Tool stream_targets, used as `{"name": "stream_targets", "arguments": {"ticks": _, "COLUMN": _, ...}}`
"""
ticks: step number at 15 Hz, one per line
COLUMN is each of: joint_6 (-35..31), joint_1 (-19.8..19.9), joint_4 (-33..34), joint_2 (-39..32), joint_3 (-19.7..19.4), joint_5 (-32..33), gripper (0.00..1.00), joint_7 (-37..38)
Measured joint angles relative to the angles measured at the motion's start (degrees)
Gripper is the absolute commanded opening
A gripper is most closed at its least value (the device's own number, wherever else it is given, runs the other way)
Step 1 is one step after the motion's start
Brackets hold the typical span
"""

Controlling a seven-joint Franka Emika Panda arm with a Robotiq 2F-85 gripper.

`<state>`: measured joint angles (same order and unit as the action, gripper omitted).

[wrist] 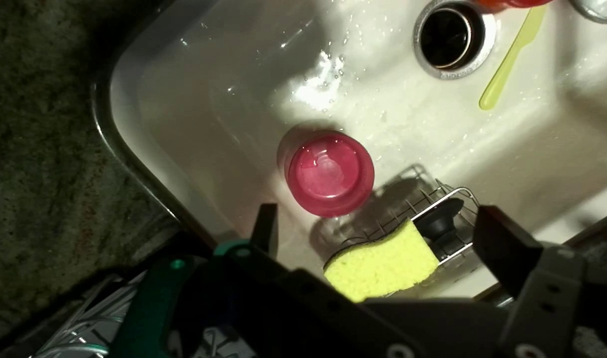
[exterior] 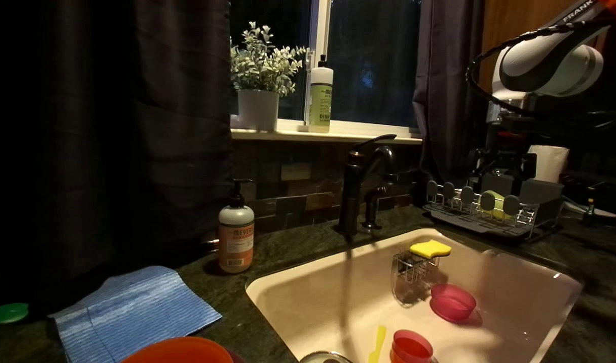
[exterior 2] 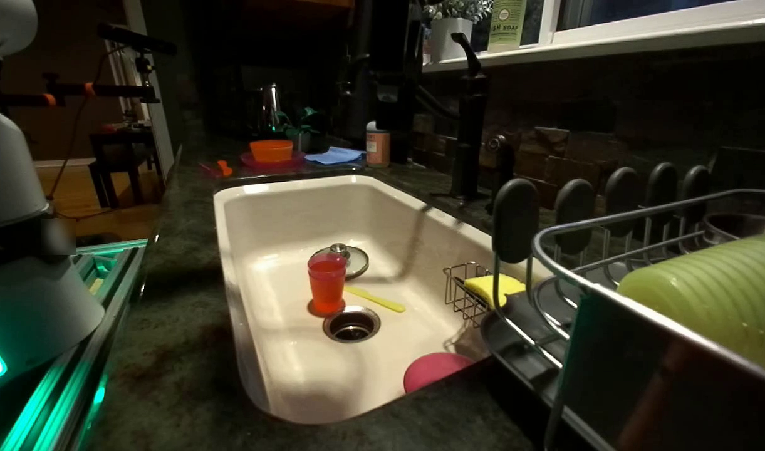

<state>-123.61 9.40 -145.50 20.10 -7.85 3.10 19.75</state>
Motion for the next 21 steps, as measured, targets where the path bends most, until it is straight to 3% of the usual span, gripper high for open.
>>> {"name": "stream_targets", "arguments": {"ticks": 5, "joint_6": 0.59, "joint_1": -0.11, "joint_4": -0.16, "joint_2": -0.05, "joint_3": 0.22, "joint_5": -1.06, "gripper": 1.0, "joint_7": -1.9}}
{"name": "stream_targets", "arguments": {"ticks": 12, "joint_6": 1.22, "joint_1": -4.96, "joint_4": -8.61, "joint_2": 0.98, "joint_3": 0.3, "joint_5": -12.23, "gripper": 1.0, "joint_7": -20.31}}
{"name": "stream_targets", "arguments": {"ticks": 17, "joint_6": -4.88, "joint_1": -8.38, "joint_4": -12.51, "joint_2": 0.26, "joint_3": 1.56, "joint_5": -12.13, "gripper": 1.0, "joint_7": -30.34}}
{"name": "stream_targets", "arguments": {"ticks": 21, "joint_6": -8.12, "joint_1": -9.75, "joint_4": -12.32, "joint_2": -3.05, "joint_3": 2.65, "joint_5": -11.78, "gripper": 1.0, "joint_7": -32.31}}
